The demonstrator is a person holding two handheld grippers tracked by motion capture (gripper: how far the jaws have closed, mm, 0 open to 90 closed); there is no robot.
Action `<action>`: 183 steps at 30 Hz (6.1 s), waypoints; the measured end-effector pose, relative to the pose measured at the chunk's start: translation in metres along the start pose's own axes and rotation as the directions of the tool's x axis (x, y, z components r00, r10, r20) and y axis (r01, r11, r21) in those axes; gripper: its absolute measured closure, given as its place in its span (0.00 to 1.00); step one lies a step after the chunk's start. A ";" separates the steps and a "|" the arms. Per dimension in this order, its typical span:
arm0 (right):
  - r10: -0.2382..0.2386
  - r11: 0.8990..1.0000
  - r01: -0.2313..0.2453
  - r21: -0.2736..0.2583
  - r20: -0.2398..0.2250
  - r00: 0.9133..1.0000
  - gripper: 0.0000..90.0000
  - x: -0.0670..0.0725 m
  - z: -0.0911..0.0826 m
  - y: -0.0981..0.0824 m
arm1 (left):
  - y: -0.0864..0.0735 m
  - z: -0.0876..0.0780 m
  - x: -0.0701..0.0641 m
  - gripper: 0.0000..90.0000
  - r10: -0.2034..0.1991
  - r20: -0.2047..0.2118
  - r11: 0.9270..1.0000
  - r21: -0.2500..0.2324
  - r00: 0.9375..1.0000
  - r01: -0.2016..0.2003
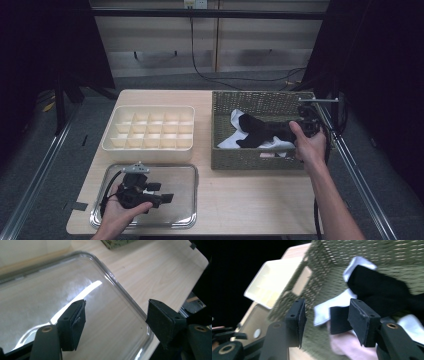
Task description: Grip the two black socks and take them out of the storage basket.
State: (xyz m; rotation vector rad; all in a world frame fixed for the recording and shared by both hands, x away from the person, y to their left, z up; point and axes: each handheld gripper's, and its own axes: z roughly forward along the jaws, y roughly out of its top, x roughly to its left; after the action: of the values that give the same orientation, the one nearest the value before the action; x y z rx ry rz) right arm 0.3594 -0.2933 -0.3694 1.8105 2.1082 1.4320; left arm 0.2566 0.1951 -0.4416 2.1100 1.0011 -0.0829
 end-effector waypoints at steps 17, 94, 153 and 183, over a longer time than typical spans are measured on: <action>0.037 0.992 -0.061 0.112 0.207 0.978 0.73 -0.055 0.041 0.031 | -0.016 -0.001 0.003 0.34 0.014 0.021 1.000 -0.010 1.000 -0.014; -0.022 0.993 0.017 0.118 0.036 0.999 0.99 -0.009 0.017 0.084 | -0.020 -0.003 0.015 0.33 0.012 0.015 1.000 -0.007 1.000 -0.012; -0.137 0.982 0.128 -0.141 -0.052 0.989 0.99 0.076 -0.091 0.126 | -0.018 -0.003 0.019 0.31 -0.013 0.005 1.000 -0.027 1.000 0.013; -0.293 0.951 0.269 -0.150 -0.175 0.940 0.99 0.120 -0.110 0.051 | -0.017 -0.003 0.021 0.31 -0.018 0.002 1.000 -0.026 1.000 0.018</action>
State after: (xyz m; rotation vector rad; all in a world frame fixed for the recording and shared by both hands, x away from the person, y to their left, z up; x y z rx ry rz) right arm 0.3002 -0.2698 -0.2109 1.3067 2.1961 1.6759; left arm 0.2589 0.2164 -0.4579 2.0772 1.0153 -0.0811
